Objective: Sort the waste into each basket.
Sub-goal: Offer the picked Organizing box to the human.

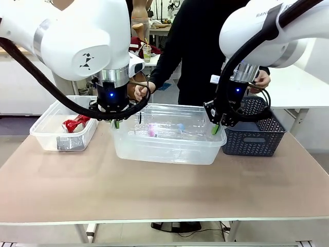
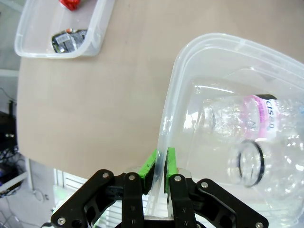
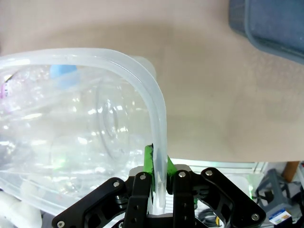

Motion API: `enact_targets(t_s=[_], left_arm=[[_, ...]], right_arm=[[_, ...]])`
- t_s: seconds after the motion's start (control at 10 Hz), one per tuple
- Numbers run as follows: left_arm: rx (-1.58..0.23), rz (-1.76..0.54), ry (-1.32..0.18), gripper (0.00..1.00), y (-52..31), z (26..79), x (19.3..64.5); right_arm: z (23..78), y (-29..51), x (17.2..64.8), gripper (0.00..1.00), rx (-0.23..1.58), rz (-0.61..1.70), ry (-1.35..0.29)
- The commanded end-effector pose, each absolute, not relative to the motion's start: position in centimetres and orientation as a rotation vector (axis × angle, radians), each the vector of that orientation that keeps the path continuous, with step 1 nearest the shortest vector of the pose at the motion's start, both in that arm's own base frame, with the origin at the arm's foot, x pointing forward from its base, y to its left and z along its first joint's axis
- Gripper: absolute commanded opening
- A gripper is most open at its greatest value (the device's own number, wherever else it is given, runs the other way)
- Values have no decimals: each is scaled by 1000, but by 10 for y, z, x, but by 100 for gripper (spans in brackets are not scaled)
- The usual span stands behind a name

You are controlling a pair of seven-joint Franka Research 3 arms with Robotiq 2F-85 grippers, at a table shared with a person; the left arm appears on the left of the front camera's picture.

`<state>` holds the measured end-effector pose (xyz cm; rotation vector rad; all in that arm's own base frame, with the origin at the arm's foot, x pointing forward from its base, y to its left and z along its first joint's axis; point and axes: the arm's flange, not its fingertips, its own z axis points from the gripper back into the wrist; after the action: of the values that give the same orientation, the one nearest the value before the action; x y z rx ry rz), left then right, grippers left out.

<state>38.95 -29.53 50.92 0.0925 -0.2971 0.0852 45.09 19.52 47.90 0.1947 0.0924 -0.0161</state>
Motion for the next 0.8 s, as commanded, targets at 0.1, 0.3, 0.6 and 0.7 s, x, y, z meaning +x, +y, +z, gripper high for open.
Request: enact_targets(t_s=[0.1,0.3,0.6,0.7], left_arm=[[87,82,-298,8,-298,512,388],[87,82,-298,8,-298,512,388],[87,82,-298,8,-298,512,388],[87,82,-298,8,-298,512,388]], right_arm=[[488,202,451,5,218,-3,91],[488,202,451,5,218,-3,91],[488,202,451,5,218,-3,91],[488,202,451,5,218,-3,91]])
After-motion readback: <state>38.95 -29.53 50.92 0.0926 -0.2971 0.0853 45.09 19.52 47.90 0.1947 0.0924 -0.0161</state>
